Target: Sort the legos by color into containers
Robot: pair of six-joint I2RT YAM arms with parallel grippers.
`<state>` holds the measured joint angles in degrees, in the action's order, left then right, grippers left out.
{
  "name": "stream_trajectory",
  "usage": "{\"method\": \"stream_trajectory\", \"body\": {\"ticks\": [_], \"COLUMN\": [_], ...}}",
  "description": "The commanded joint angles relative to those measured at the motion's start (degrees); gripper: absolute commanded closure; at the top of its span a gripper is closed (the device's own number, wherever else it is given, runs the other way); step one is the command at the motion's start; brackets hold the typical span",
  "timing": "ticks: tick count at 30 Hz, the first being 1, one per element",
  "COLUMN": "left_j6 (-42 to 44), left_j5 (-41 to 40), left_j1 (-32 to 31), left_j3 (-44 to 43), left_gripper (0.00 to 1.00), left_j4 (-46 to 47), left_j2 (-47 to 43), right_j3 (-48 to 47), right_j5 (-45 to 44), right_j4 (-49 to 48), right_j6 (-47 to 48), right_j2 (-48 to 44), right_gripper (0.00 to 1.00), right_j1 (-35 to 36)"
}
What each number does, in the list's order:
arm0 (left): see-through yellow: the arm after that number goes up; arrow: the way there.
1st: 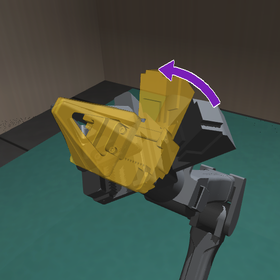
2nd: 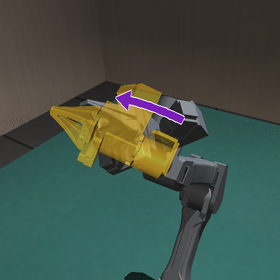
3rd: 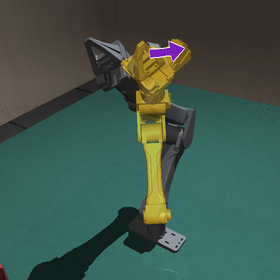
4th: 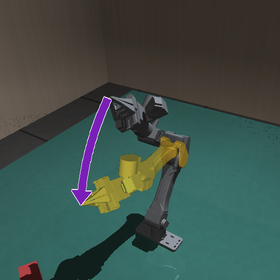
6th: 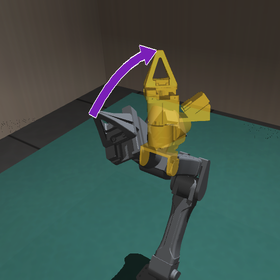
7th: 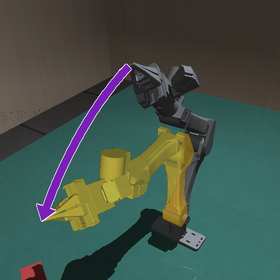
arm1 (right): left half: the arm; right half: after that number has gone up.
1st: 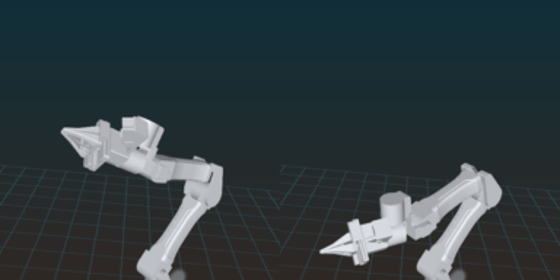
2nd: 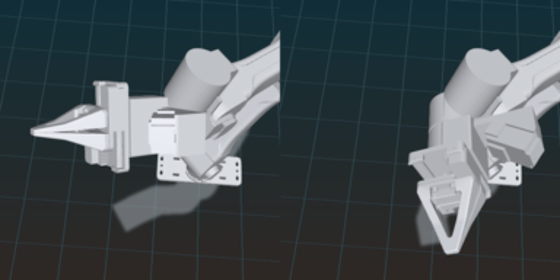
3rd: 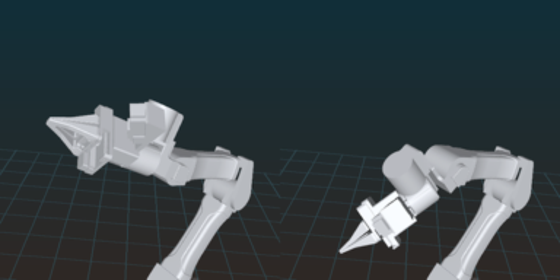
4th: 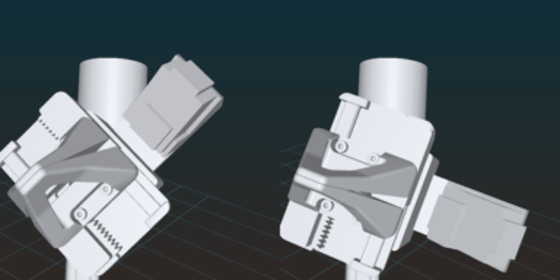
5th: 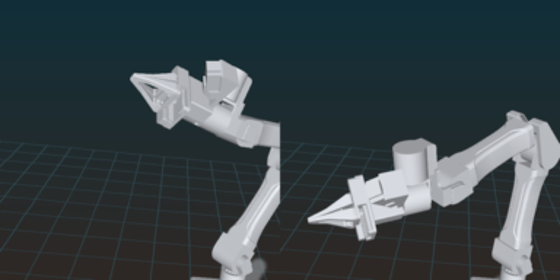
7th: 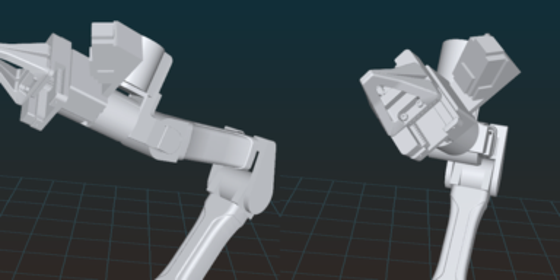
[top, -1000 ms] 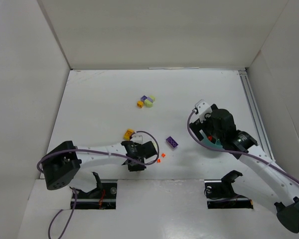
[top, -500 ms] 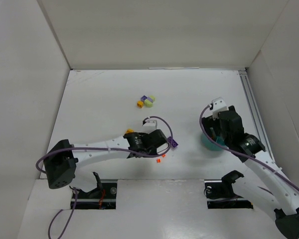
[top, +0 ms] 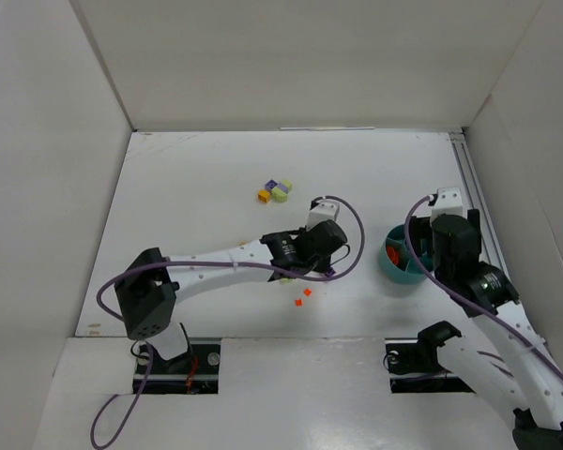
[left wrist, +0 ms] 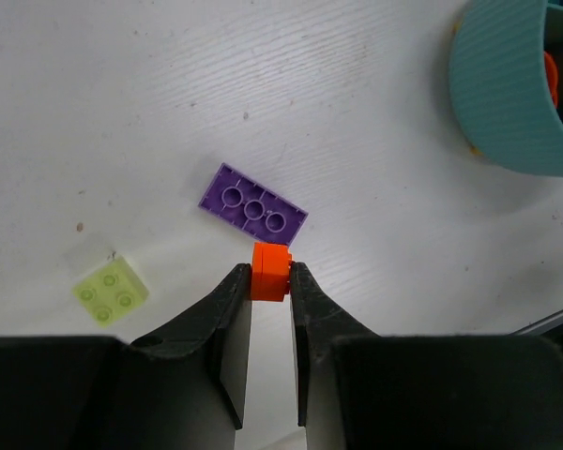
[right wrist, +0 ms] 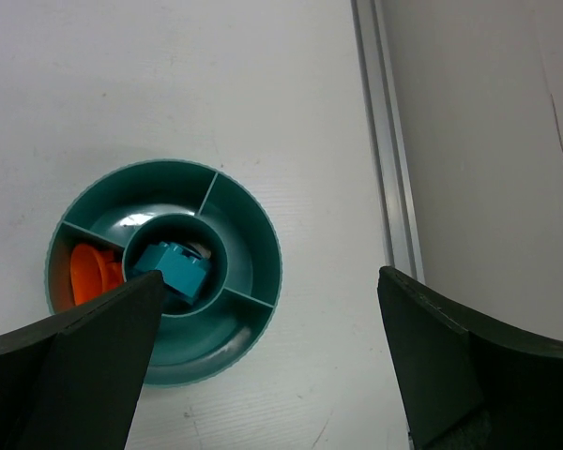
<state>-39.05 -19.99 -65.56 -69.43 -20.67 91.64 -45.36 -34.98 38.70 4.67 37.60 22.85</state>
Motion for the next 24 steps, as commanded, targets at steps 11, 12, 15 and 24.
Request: {"method": "stream_trajectory", "body": {"ticks": [11,12,15,24], "left_j6": [11.44,11.45,12.94,17.95], "left_j5": [2.58,3.37,7.15,19.87], "left_j1": [0.25,0.78,1.49,2.81], "left_j3": [-5.98,-5.98,-6.59,-12.57], "left_gripper": [1.00,1.00,1.00,1.00], "left_j4": [11.33,12.22,15.39,20.66], "left_j2": [2.14,2.75,3.54,9.08], "right_j3": [-3.06,-3.59,-3.59,-3.59], "right_j5": [-6.67,-7.20,-8.69,-9.75], "right_j4": [3.57,4.19,5.68,6.83], "right_j6": [-5.36,-6.50,-7.30,-8.36], "right_j2": [0.81,-0.33,-2.27,-7.80], "right_gripper": [0.00,0.00,0.00,0.00], "right_j1": [-0.87,-0.88,-0.88,-0.88]}}
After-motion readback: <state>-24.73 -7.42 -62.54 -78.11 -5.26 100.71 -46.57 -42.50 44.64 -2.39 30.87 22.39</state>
